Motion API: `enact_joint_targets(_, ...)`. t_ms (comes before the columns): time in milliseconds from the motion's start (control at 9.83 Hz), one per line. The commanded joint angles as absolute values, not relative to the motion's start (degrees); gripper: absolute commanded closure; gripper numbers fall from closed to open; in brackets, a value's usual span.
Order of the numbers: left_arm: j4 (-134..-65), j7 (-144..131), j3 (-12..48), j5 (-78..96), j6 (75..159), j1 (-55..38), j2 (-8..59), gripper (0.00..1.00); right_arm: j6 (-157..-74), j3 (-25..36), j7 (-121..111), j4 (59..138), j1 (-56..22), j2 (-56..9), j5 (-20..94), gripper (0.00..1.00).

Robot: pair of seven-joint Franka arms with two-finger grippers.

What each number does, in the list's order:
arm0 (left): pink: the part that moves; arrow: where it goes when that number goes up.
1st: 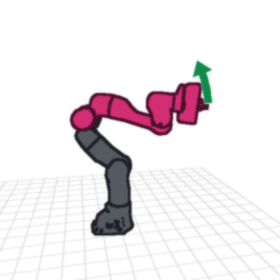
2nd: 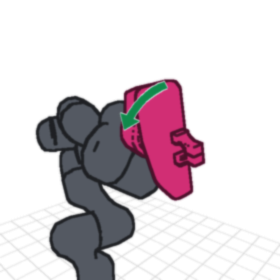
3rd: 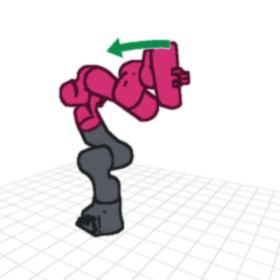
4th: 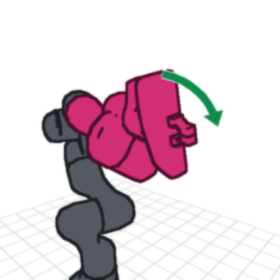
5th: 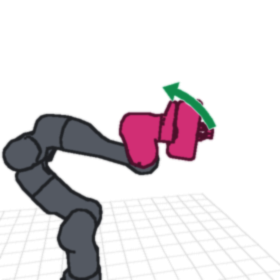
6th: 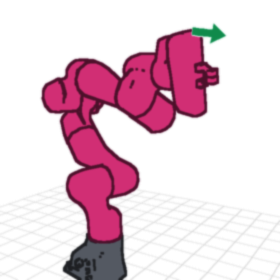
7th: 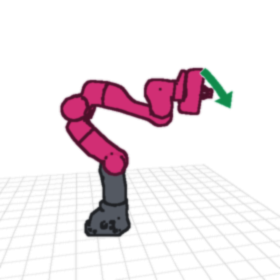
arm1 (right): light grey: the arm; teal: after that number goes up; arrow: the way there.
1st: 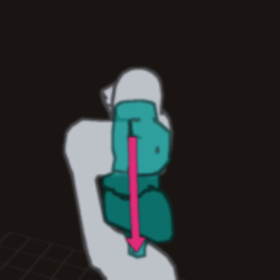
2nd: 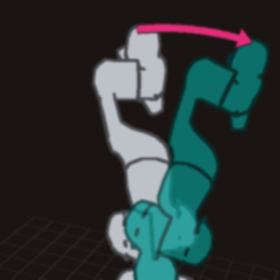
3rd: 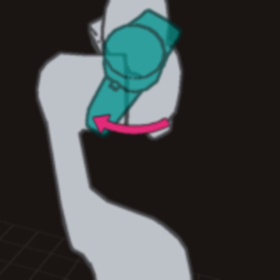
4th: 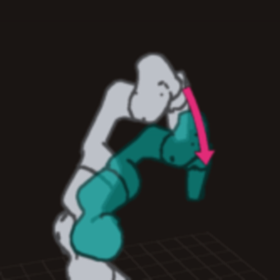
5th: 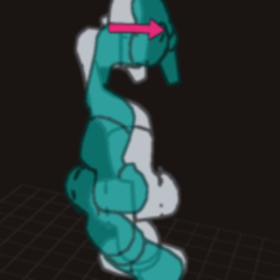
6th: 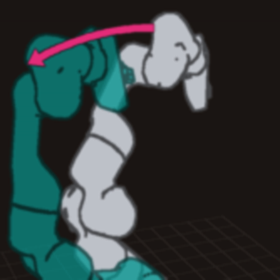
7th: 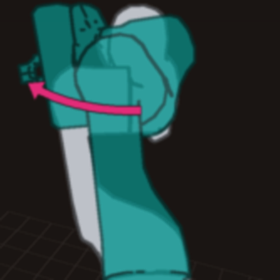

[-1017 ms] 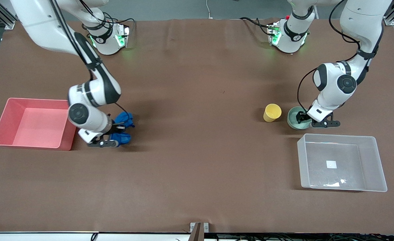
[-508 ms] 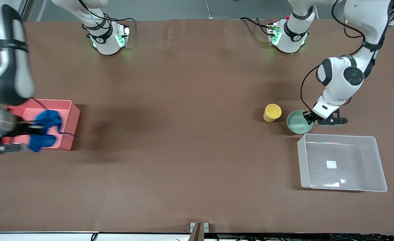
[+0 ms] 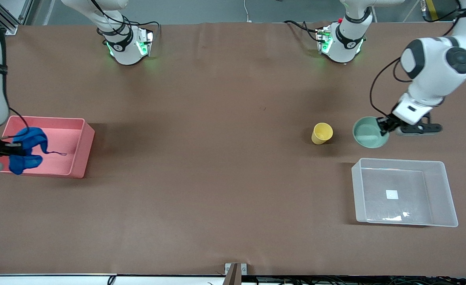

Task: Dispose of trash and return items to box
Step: 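Carry the cloth to the pink bin while the left gripper carries the bowl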

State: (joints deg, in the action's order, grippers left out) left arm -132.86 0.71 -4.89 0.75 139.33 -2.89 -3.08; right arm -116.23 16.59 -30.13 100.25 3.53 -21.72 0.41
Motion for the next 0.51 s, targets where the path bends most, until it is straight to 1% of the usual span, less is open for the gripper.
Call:
enact_joint_targets(0,-113.82,1.49,-5.71,0.44,134.23,-2.99,13.56,1.00,-127.20,16.61,-31.11,111.13,3.87,-20.48,1.41,0.96)
enact_joint_targets(102,-106.94,2.19,-5.89,0.53,133.77,-2.73,19.10,1.00,-132.31,16.61,-31.55,114.40,4.04,-20.74,1.41,0.95)
enact_joint_targets(203,-100.70,2.72,-6.41,1.75,133.68,-2.55,24.73,1.00,-135.76,16.61,-33.03,116.00,4.83,-21.53,1.41,0.95)
enact_joint_targets(305,-95.76,5.07,-8.07,3.58,132.64,-2.55,29.14,1.00,-137.44,16.61,-34.96,116.28,6.05,-22.66,1.41,0.94)
enact_joint_targets(407,-91.45,8.84,-9.39,7.17,131.23,-2.55,33.18,1.00,-137.63,16.52,-35.15,116.45,6.33,-23.55,1.49,0.90)
